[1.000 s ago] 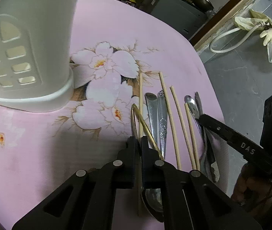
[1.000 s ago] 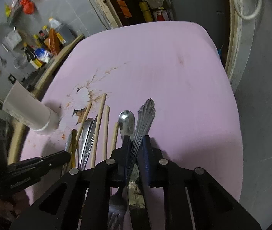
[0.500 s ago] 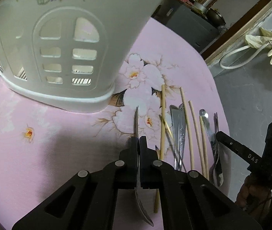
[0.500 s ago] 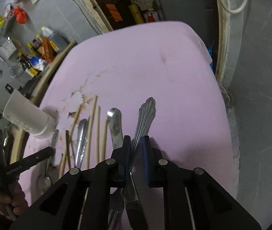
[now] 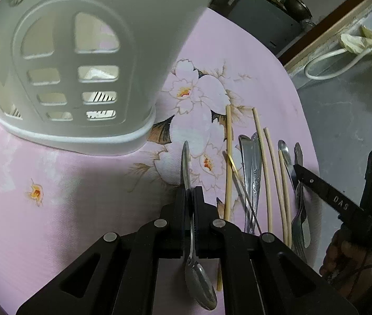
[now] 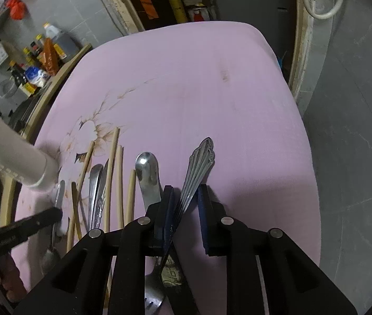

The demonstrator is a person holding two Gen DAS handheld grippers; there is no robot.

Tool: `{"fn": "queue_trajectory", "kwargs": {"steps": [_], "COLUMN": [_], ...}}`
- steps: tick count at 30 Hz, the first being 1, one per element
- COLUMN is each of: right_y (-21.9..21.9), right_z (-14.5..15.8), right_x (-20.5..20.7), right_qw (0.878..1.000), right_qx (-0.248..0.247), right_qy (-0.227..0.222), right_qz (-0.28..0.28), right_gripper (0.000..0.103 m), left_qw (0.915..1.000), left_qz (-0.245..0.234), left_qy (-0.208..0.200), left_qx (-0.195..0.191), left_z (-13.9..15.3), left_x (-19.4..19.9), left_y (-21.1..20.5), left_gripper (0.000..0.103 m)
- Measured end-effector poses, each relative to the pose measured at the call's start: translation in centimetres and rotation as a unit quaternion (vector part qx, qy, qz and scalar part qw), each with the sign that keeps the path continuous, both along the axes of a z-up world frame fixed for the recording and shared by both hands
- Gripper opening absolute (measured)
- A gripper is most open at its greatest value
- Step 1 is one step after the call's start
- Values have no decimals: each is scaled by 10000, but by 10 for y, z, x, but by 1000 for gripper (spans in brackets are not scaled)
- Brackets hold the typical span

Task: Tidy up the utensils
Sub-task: 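Close the left tool on a spoon while the right tool grasps a fork, then lift the spoon with the left tool while the right tool lifts the fork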

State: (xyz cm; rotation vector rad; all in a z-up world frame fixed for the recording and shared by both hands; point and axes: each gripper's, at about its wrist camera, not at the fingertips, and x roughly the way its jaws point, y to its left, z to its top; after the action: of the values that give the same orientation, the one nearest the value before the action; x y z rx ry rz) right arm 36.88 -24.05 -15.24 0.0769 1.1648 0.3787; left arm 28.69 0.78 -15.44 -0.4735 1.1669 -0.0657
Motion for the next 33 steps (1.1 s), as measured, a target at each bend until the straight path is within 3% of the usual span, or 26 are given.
{"fn": "queue_trajectory", "kwargs": {"steps": [3, 8, 12, 22, 27, 33], "right_y": [-8, -40, -48, -36, -17, -1], "right_z": [0, -8, -8, 21, 32, 46], "right_x": [1, 3, -7, -44, -67, -86], "right_qw": [9996, 9858, 9788, 9840, 9873, 9840], "right_qx": [233, 1463, 1832, 1619, 1334, 1331], "right_qy": [101, 490, 481, -378, -739, -1115], "right_qz": [-98, -659, -782, -636, -449, -409], "right_gripper": [14, 9, 8, 7, 7, 7], "left_qw": [9999, 9991, 9981, 9923, 9886, 9839], "left_qz": [72, 285, 388, 559, 524, 335], "left_qy": [-82, -271, -437, -1102, -1400, -1728], "left_qx": [43, -140, -199, 14, 172, 298], "left_z": [3, 8, 16, 43, 58, 73], "left_x": [-7, -24, -37, -58, -67, -69], "left_y": [-2, 6, 13, 14, 15, 15], "left_gripper": [2, 0, 0, 0, 0, 0]}}
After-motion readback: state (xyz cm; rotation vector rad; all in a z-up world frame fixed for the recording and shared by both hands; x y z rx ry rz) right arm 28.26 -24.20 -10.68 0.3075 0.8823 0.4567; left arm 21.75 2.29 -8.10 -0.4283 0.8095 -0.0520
